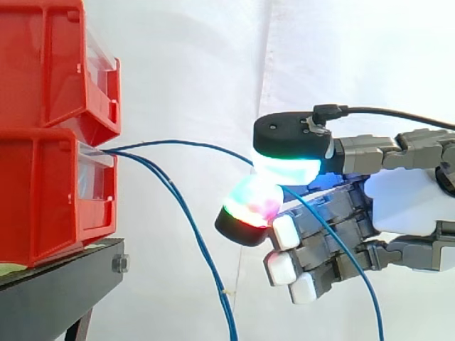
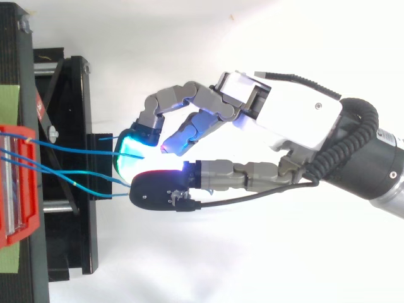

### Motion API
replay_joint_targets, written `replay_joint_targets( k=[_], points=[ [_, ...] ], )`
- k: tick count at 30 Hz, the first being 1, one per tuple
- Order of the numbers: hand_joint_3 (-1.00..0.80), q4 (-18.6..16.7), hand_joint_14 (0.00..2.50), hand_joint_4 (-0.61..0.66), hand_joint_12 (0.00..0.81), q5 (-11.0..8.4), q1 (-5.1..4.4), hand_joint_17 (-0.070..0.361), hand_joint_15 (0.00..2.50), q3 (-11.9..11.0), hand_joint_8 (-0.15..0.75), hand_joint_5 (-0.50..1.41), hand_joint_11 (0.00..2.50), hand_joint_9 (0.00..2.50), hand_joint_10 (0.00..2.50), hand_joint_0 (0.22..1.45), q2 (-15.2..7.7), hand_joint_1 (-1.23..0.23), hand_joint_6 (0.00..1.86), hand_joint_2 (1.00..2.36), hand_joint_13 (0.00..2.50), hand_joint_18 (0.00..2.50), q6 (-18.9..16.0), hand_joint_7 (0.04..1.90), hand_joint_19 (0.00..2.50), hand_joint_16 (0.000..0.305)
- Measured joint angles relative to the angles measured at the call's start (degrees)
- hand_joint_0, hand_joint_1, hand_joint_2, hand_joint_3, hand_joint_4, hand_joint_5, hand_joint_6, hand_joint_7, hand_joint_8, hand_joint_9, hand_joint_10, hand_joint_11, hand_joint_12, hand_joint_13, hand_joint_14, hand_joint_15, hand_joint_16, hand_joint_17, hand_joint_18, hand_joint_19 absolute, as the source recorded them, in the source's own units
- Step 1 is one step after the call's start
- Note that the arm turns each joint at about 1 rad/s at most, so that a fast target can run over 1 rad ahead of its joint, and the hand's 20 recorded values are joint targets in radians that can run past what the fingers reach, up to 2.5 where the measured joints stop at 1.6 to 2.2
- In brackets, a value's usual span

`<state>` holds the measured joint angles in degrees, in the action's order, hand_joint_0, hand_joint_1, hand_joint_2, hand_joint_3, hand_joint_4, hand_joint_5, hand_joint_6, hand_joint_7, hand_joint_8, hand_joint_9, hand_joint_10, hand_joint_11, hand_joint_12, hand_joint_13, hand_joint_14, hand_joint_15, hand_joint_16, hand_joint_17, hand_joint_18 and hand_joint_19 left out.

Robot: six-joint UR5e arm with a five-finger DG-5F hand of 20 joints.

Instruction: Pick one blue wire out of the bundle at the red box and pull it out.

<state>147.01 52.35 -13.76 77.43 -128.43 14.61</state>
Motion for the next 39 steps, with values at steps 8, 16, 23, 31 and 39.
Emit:
replay_joint_targets(
  k=[8, 16, 23, 31, 39],
  points=[
    [0.0, 1.6, 0.02, 0.18, 0.481, -0.05, -0.01, 0.145, 0.48, 0.0, 0.393, -0.15, 0.68, 1.15, 0.02, 0.63, 0.8, -0.75, 0.86, 1.02, 1.03, 0.91, 0.0, 1.12, 0.56, 0.065],
    [0.01, 5.1, 0.02, 0.17, 0.484, -0.17, 0.02, 0.146, 0.48, 0.0, 0.393, -0.16, 0.69, 1.12, 0.02, 0.64, 2.5, -0.74, 0.88, 1.02, 1.0, 0.89, 0.1, 1.12, 0.55, 0.065],
    [0.0, 6.4, 0.02, 0.17, 0.482, -0.22, 0.16, 0.143, 0.47, 0.0, 0.39, -0.17, 0.7, 1.1, 0.02, 0.64, 3.1, -0.73, 0.9, 1.02, 0.98, 0.88, 0.3, 1.06, 0.56, 0.064],
    [-0.02, 6.5, 0.02, 0.19, 0.48, -0.28, 0.25, 0.143, 0.47, 0.0, 0.388, -0.17, 0.7, 1.09, 0.02, 0.64, 3.1, -0.73, 0.9, 1.02, 0.98, 0.87, 2.1, 1.04, 0.56, 0.063],
    [-0.02, 6.4, 0.02, 0.21, 0.476, -0.14, 0.25, 0.142, 0.48, 0.0, 0.387, -0.17, 0.69, 1.1, 0.02, 0.64, 3.1, -0.72, 0.9, 1.02, 0.98, 0.87, 4.0, 1.03, 0.56, 0.063]
  ],
)
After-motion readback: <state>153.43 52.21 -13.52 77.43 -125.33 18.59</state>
